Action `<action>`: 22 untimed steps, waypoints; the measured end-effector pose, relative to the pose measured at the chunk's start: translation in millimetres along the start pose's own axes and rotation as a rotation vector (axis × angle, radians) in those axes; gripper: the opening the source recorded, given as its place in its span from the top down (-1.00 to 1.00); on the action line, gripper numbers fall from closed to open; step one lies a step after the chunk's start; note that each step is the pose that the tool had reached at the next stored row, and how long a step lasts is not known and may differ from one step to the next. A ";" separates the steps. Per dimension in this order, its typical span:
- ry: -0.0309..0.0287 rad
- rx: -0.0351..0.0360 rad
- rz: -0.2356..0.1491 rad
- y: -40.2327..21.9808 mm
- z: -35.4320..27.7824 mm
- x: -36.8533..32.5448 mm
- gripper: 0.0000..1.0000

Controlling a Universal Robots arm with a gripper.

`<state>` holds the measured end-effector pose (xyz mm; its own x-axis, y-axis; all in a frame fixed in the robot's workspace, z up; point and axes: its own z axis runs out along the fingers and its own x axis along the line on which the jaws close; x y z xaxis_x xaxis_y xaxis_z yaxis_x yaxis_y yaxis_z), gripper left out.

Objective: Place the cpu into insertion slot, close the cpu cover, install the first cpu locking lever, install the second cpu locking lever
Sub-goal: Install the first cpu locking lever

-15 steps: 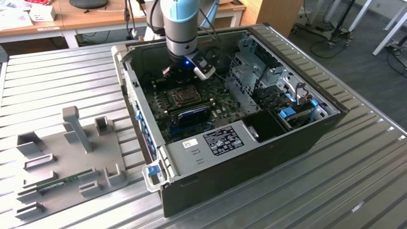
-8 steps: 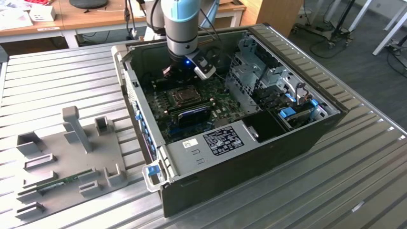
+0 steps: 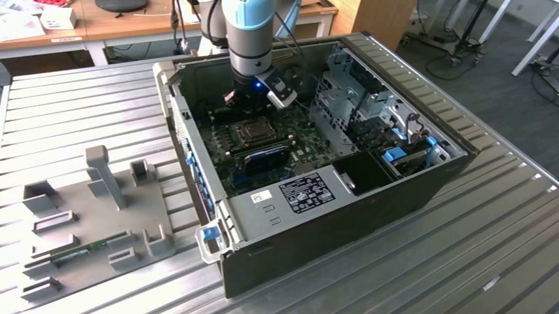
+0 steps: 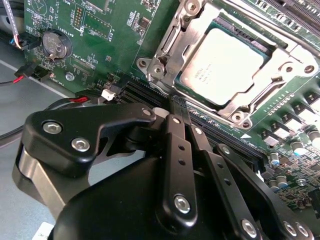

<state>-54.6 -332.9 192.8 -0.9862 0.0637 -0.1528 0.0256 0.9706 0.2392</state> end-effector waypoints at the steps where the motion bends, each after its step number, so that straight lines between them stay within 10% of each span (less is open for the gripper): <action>1: 0.0000 0.0000 0.000 0.0 0.0 -0.2 0.80; 22: -0.0013 -0.0045 0.000 -0.4 0.2 -1.8 0.80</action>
<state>-52.7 -333.4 192.7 -0.9860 0.0644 -0.1539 0.0253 0.9696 0.2435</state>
